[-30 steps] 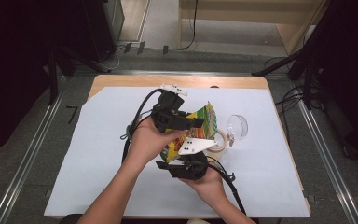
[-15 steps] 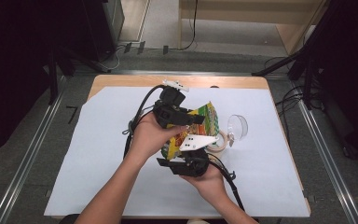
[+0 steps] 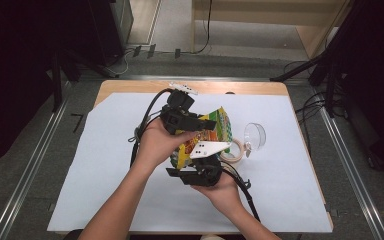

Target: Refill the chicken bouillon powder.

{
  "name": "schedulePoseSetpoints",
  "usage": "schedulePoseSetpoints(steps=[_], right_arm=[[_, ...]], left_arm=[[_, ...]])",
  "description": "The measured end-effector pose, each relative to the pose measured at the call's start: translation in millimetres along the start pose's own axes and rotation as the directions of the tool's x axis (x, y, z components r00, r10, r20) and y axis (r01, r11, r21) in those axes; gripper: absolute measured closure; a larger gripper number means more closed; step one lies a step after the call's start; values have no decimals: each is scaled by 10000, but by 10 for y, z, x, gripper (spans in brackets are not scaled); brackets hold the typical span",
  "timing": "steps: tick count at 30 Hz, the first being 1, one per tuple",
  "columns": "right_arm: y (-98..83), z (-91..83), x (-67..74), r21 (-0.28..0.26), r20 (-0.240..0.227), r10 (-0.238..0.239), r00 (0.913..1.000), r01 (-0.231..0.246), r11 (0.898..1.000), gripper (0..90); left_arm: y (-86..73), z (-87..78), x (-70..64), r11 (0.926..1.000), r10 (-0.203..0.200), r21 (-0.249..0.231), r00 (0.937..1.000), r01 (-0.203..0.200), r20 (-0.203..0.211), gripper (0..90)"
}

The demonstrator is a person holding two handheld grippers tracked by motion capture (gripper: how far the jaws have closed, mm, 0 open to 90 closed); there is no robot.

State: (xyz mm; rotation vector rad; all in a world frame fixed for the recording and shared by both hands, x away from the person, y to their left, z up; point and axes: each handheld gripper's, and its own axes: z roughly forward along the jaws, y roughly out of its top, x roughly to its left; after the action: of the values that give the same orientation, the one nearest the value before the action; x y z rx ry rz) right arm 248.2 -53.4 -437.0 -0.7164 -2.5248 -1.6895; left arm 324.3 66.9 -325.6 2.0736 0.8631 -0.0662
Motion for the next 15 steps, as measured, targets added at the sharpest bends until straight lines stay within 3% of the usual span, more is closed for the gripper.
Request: schedulePoseSetpoints(steps=[8,12,15], right_arm=[[-62,-39,-22,-2,88,63,9999,-63,10000,682],[-62,-45,2,-165,-19,-73,10000,72,9998,682],[-70,-31,6,-98,-46,73,10000,-74,9999,687]], left_arm=[[-1,61,-54,9999,106,29,9999,-106,-26,712],[6,34,-169,9982,592,112,9975,-588,-387,708],[-5,45,-143,9989,467,101,9986,-464,-262,716]])
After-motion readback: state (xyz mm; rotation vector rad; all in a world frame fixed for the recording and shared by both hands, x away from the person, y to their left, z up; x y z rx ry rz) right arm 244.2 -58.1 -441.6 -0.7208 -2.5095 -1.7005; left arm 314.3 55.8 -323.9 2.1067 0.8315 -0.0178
